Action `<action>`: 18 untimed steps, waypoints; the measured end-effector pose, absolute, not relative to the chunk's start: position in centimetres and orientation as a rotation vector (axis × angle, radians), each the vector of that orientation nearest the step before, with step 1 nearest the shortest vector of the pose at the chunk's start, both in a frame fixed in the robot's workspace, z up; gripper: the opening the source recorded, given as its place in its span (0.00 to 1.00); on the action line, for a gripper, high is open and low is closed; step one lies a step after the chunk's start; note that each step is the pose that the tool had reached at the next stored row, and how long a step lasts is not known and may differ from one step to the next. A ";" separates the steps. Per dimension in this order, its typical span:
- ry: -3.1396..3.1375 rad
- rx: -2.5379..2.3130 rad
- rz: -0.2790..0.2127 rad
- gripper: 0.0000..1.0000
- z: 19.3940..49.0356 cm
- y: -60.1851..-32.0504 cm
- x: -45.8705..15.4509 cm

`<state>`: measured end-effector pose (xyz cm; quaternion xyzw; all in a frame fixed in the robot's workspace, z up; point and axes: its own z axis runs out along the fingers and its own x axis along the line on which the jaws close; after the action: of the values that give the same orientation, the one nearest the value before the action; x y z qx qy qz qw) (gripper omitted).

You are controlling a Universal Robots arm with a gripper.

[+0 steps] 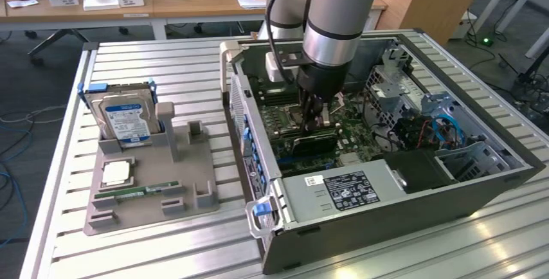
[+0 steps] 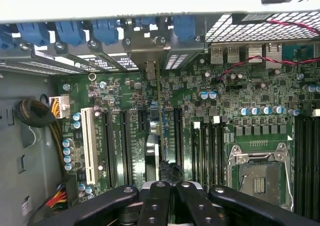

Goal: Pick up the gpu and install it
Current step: 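Press down on the gpu until it lock into place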

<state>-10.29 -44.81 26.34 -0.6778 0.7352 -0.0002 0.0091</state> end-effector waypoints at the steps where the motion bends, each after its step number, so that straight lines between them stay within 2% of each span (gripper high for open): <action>1: 2.297 -2.117 -0.001 0.11 26.3 -44.8 -10.3; 18: 2.296 -2.117 -0.001 0.11 26.1 -44.8 -10.3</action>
<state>-10.34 -44.82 26.14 -0.6778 0.7352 -0.0002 0.0090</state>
